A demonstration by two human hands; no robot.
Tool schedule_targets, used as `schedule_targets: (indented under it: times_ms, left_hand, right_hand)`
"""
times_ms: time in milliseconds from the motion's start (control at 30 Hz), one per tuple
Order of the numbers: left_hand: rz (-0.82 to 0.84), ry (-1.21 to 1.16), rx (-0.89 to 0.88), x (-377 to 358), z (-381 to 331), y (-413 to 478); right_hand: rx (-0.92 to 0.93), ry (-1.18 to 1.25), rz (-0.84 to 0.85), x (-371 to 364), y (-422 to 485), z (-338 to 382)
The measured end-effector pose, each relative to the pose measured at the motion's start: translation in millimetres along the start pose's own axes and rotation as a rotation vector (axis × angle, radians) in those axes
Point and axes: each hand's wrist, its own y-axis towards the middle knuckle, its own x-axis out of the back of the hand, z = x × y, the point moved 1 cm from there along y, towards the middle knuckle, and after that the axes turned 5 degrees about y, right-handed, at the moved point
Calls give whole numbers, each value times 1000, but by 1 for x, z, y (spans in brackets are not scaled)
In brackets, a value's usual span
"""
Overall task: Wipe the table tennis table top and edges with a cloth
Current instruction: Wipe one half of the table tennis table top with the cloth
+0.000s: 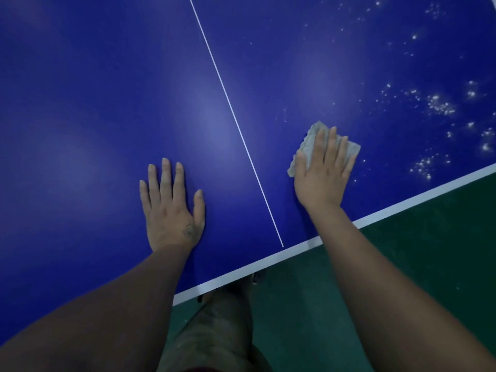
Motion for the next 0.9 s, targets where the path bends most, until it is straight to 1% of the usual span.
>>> schedule_targets:
  times_ms: [67, 133, 200, 267, 367, 467, 533, 600, 667, 733, 767, 800, 900]
  left_hand:
    - [-6, -6, -2, 1, 0, 0]
    - [-14, -2, -3, 1, -1, 0]
    - [-17, -5, 1, 2, -1, -1]
    - [-25, -17, 4, 3, -1, -2]
    - [-24, -25, 4, 3, -2, -2]
    - [-19, -26, 11, 2, 0, -2]
    - [-32, -28, 3, 2, 0, -2]
    - [-45, -25, -5, 2, 0, -1]
    - [-43, -29, -2, 2, 0, -1]
    - [-45, -42, 2, 3, -1, -1]
    - [-46, -49, 3, 3, -1, -1]
    - [-44, -54, 2, 4, -1, -1]
    - [-35, -55, 7, 5, -2, 0]
  right_hand:
    - [36, -9, 6, -1, -20, 6]
    - [101, -36, 19, -4, -63, 14]
    - [176, -46, 69, -9, -108, 21]
    - [265, -51, 108, -13, -132, 26]
    - [374, -45, 119, -13, -106, 36]
    - [483, -51, 110, -14, -39, 58]
    - [510, -61, 76, -15, 13, 72]
    - [448, -45, 41, -12, 58, 82]
    - [322, -12, 35, -8, 81, 87]
    - [255, 7, 30, -8, 73, 92]
    - [271, 5, 23, -8, 60, 93]
    - [324, -8, 24, -9, 42, 92]
    - [582, -71, 102, -10, -9, 72]
